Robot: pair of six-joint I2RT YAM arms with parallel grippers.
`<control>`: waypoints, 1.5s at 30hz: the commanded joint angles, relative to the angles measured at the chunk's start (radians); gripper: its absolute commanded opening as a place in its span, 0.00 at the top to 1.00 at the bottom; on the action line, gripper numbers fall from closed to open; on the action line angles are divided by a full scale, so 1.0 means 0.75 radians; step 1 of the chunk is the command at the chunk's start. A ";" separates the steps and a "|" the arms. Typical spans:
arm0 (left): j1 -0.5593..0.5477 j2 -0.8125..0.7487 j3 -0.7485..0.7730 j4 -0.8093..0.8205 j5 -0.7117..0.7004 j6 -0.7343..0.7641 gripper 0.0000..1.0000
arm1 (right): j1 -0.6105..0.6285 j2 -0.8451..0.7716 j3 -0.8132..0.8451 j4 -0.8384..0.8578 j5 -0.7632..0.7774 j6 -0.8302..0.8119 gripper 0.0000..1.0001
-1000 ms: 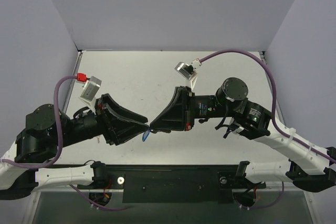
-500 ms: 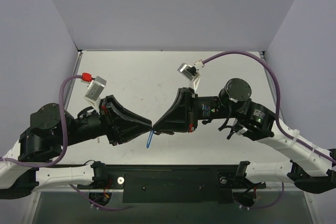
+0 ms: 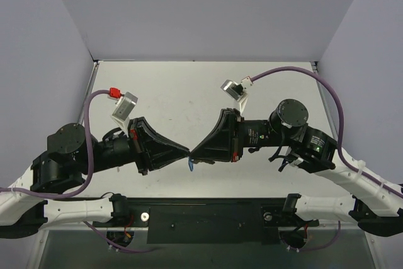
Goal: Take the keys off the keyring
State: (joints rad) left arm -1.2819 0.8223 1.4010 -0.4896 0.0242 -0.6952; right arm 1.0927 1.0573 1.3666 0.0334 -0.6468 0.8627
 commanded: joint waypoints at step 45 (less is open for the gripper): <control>-0.001 0.049 0.108 -0.157 -0.110 0.054 1.00 | -0.013 -0.068 -0.106 -0.075 0.081 -0.028 0.60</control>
State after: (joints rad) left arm -1.2812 0.8783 1.4853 -0.7380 0.0074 -0.6250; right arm 1.0901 1.0447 1.3083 -0.1253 -0.6262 0.8211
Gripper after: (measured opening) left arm 0.016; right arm 0.324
